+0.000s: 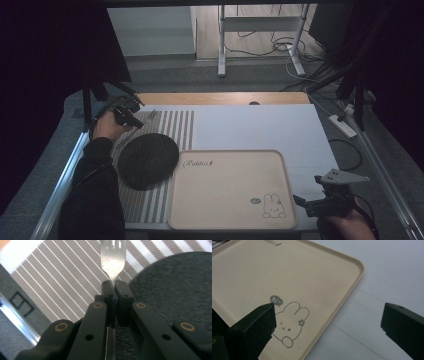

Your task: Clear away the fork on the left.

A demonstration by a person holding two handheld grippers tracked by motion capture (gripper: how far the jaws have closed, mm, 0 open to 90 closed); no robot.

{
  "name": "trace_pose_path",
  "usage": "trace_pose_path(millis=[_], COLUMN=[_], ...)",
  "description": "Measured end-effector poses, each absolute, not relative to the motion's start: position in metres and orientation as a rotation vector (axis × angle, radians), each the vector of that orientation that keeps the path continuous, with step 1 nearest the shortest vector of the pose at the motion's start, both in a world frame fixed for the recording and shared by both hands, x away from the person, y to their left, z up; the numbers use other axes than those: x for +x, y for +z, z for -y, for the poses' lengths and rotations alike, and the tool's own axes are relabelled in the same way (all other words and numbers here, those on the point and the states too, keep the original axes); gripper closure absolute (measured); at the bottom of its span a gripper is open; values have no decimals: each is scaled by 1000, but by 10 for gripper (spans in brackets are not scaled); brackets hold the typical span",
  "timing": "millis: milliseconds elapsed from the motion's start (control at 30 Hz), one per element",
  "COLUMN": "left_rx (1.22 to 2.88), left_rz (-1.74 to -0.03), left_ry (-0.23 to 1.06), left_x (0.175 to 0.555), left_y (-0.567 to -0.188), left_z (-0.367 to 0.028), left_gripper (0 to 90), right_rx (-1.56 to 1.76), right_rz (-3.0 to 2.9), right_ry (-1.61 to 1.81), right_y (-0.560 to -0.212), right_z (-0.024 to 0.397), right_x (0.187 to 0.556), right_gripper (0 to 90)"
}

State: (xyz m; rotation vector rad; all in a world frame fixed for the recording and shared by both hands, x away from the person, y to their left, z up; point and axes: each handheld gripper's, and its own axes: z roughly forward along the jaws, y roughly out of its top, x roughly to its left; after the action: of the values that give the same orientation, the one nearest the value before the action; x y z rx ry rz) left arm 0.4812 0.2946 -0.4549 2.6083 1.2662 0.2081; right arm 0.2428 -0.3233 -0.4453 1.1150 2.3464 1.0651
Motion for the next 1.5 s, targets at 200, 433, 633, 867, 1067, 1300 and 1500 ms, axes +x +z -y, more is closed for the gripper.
trace_pose_path(millis=[200, 433, 633, 867, 1067, 1300, 1500], left_rx=[2566, 2523, 2516, 2515, 2506, 2503, 2546], left_rz=[-1274, -1248, -1178, -1130, -1085, -1038, -982], left_ry=[118, 55, 25, 22, 29, 44, 20], left_x=[465, 444, 426, 405, 387, 367, 354], left_y=[-455, -454, -447, -444, -441, -441, -446], left_z=[-294, -286, -272, -255, -239, -211, -189], left_gripper=[872, 872, 871, 871, 871, 871, 871], right_rx=[1115, 1112, 1106, 1100, 1096, 1090, 1085], right_rz=[-2349, -2351, -2351, -2356, -2358, -2361, -2361], right_ry=[1063, 1056, 1056, 1049, 1045, 1039, 1041], right_y=[-445, -445, -445, -445, -445, -445, -445], right_z=[323, 322, 322, 322, 321, 321, 320], right_x=[243, 243, 243, 242, 242, 242, 241], right_gripper=[6, 6, 6, 6, 6, 6, 6])
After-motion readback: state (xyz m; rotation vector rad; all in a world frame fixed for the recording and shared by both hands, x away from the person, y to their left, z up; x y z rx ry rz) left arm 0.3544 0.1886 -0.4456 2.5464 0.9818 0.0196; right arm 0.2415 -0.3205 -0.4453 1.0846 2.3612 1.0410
